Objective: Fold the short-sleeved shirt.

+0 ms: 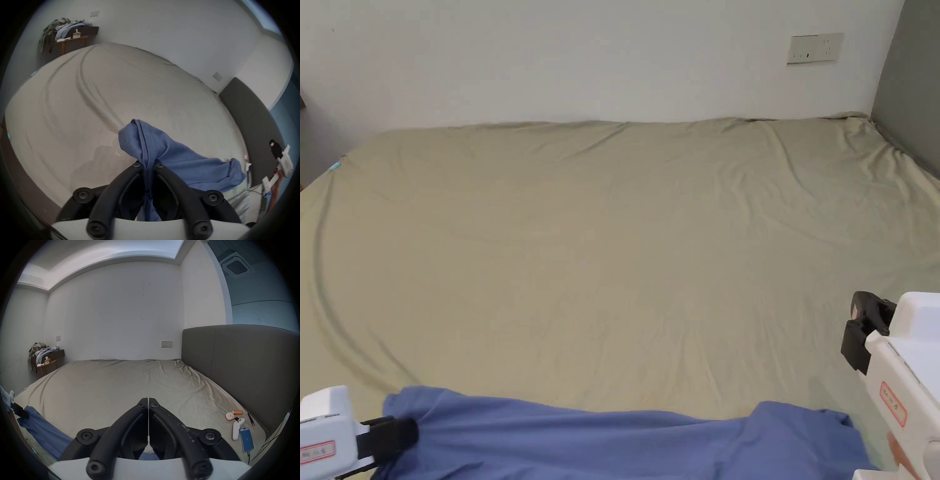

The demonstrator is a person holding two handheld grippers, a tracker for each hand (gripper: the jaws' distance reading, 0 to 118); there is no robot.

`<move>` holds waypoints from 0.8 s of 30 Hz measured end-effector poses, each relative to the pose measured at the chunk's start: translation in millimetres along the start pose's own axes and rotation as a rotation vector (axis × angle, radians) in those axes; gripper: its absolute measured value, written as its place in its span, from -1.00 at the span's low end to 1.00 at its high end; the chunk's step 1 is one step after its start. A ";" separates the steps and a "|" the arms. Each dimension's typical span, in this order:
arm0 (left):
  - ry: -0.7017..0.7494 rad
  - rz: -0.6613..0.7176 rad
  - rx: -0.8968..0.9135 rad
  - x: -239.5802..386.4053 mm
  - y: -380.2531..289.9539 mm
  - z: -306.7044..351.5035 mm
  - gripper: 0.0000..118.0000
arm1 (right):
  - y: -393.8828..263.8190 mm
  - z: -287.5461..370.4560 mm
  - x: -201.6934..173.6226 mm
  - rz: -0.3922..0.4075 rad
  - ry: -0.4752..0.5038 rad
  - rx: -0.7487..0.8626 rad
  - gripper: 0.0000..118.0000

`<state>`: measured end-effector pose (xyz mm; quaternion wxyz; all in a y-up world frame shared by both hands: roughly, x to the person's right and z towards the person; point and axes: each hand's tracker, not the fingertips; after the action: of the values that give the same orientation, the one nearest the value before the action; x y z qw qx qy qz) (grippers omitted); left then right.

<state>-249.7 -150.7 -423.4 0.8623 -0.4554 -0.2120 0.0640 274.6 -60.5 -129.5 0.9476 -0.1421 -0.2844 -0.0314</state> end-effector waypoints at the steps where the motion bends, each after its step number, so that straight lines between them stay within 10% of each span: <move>1: 0.029 -0.042 -0.004 1.9 -0.3 1.8 -0.88 | 0.1 1.0 1.4 -0.003 0.000 -0.001 -0.96; 21: -0.212 -0.375 -0.245 258.0 -69.3 -101.9 -0.86 | -7.6 20.0 31.5 -0.014 -0.042 -0.005 -0.95; 24: -0.220 -0.370 -0.261 266.2 -76.5 -112.5 -0.30 | -9.1 21.8 37.7 -0.017 -0.056 -0.008 -0.95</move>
<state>31.8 -199.3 -335.2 0.7649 -0.5067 -0.3909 -0.0734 293.3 -62.1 -89.1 0.9384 -0.1442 -0.3119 -0.0369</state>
